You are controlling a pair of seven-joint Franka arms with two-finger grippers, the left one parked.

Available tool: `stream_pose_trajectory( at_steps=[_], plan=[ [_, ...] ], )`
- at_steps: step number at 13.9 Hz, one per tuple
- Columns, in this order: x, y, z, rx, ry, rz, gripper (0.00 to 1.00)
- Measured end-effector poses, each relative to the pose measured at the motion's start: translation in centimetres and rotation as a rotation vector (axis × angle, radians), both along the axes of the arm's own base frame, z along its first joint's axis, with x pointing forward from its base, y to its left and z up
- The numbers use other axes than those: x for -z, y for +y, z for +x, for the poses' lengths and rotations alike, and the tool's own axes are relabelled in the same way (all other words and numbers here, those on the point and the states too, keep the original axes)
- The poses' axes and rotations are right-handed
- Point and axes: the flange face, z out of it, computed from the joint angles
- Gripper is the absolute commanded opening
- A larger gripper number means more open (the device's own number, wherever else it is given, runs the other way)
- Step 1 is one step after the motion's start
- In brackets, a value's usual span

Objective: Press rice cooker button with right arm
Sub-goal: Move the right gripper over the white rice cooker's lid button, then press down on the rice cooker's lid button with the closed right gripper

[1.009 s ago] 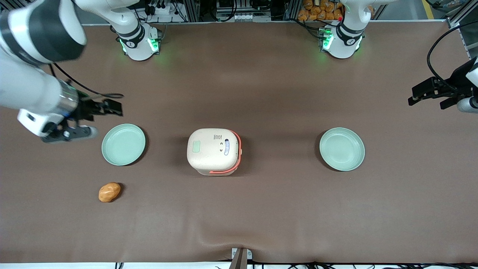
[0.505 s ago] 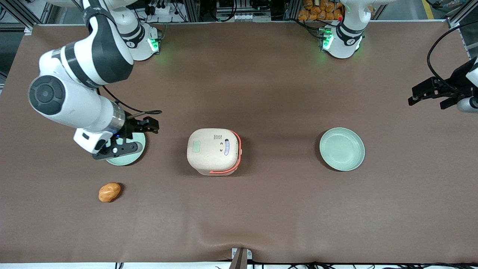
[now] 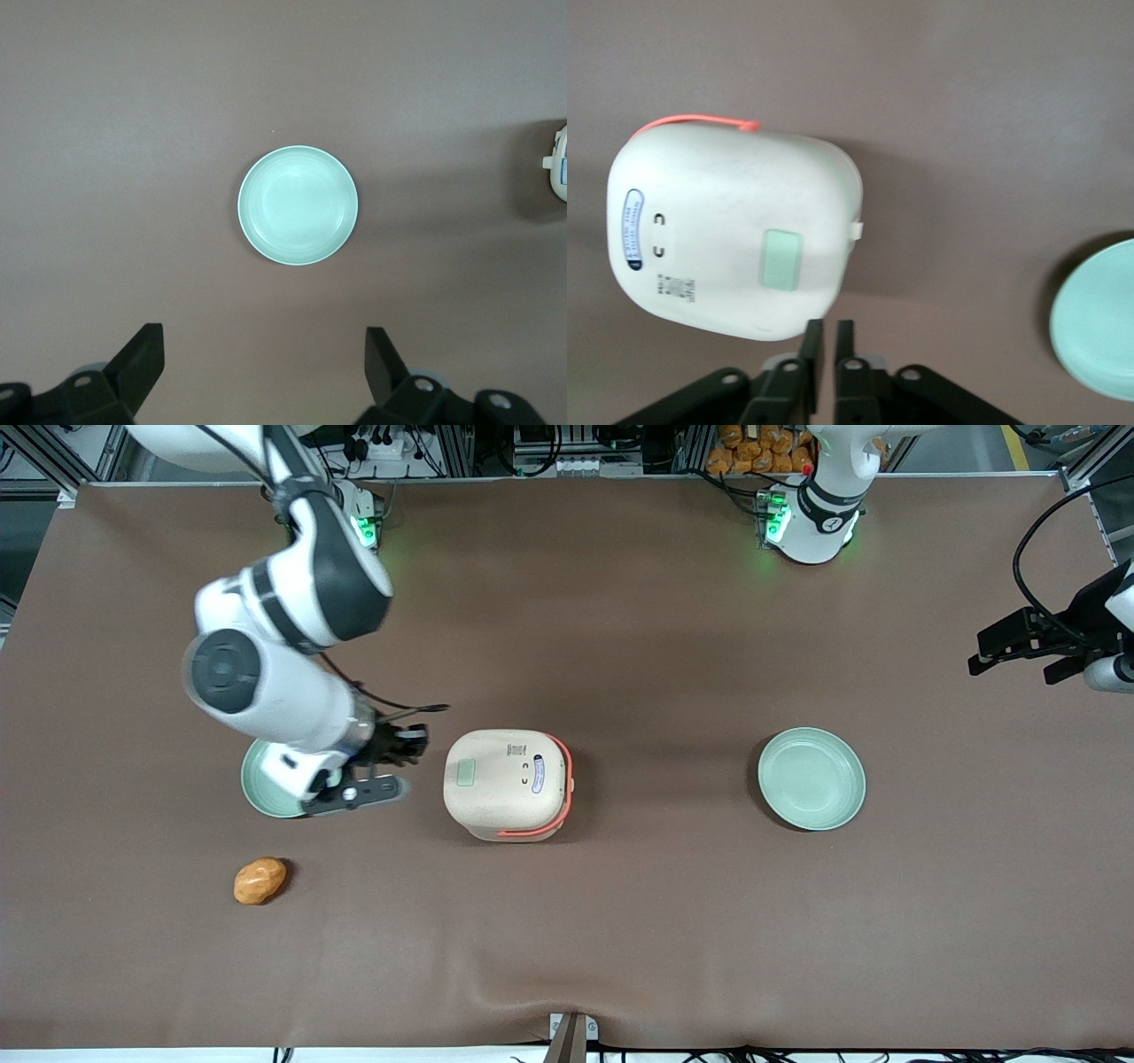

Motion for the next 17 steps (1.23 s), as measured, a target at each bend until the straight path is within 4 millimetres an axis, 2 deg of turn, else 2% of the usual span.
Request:
stream_pose_trajectory(
  at_steps=[2, 5, 10, 17],
  plan=[
    [1.0, 1.9, -0.2, 0.023, -0.017, 0.000, 0.00],
    [2.8, 3.4, -0.1, 0.066, -0.028, -0.012, 0.00],
    [5.1, 6.3, -1.5, 0.069, -0.054, -0.095, 0.00],
    [7.1, 5.6, -0.7, 0.082, -0.069, -0.113, 0.00]
  ],
)
